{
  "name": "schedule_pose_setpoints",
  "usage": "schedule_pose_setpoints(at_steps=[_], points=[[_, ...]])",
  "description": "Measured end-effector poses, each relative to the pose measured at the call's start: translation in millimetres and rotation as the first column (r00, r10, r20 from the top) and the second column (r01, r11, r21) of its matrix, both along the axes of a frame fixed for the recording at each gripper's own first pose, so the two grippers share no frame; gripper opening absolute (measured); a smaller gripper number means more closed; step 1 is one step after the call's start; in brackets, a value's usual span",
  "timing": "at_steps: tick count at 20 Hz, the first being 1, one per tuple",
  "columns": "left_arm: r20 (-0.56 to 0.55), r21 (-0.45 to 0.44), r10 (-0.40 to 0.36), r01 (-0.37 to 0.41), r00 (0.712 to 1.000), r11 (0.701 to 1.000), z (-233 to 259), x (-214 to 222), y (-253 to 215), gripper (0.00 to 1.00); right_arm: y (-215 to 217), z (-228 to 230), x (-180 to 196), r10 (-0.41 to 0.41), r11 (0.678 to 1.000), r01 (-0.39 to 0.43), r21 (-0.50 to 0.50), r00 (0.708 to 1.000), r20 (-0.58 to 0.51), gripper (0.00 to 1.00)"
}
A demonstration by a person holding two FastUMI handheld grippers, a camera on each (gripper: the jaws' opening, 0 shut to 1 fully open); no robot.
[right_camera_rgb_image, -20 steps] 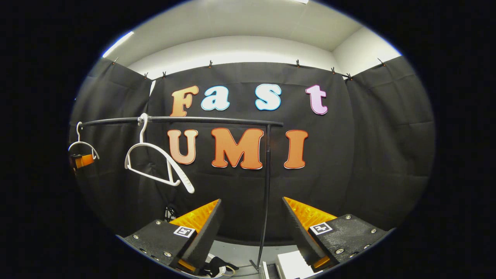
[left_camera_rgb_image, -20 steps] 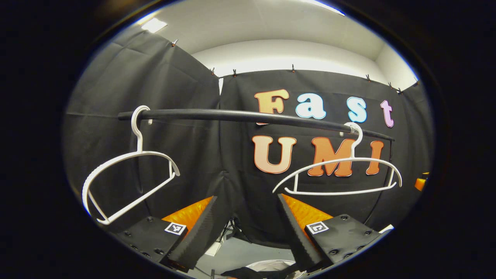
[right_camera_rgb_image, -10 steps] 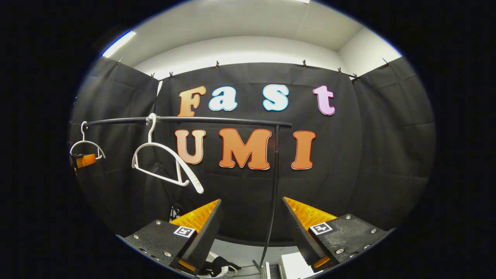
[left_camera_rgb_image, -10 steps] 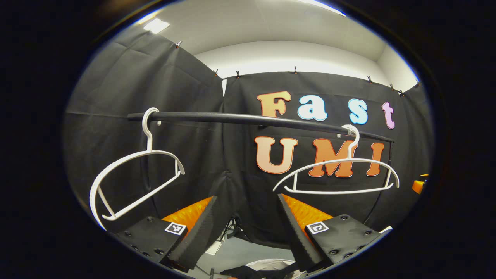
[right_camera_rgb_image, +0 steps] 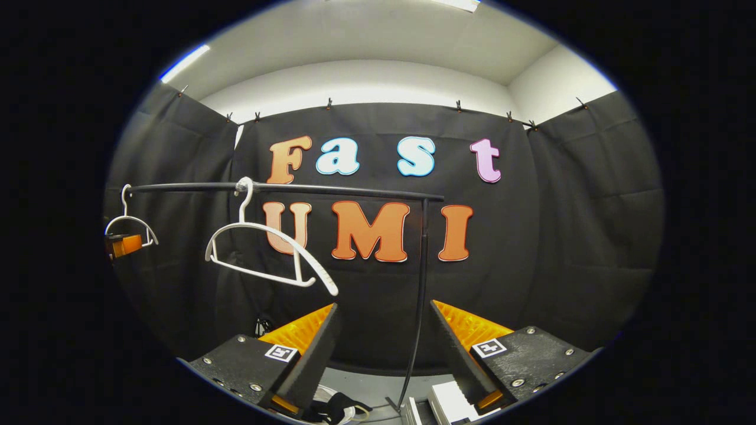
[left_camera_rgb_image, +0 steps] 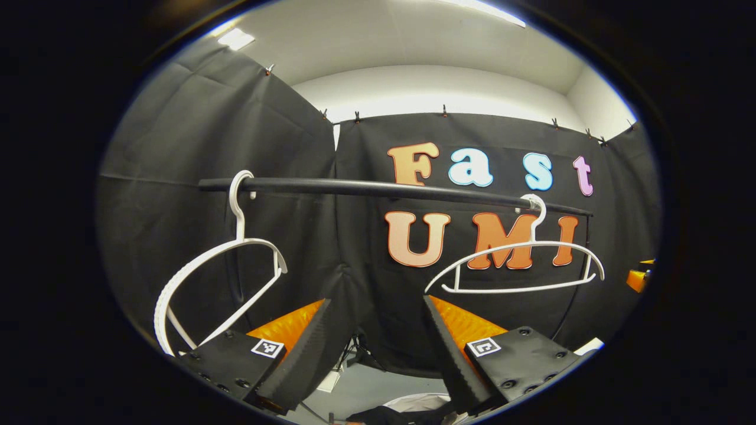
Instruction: Grasp the clothes on the hanger with both hands and then place them into the laundry hamper below.
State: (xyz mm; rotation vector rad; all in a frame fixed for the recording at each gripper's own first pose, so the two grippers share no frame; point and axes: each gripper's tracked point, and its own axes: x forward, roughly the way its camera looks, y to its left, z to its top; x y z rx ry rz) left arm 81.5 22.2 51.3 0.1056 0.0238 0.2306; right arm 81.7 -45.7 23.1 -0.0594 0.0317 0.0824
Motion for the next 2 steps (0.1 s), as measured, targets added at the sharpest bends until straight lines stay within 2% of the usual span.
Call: schedule_pose_setpoints(at_steps=[2], points=[[0.006,0.000,-0.007,0.007,1.000,1.000,0.5,-4.9,5.7,0.94,1.7,-3.5,-8.2,-0.017,1.000,0.017,-0.001,1.000,0.001,0.92]])
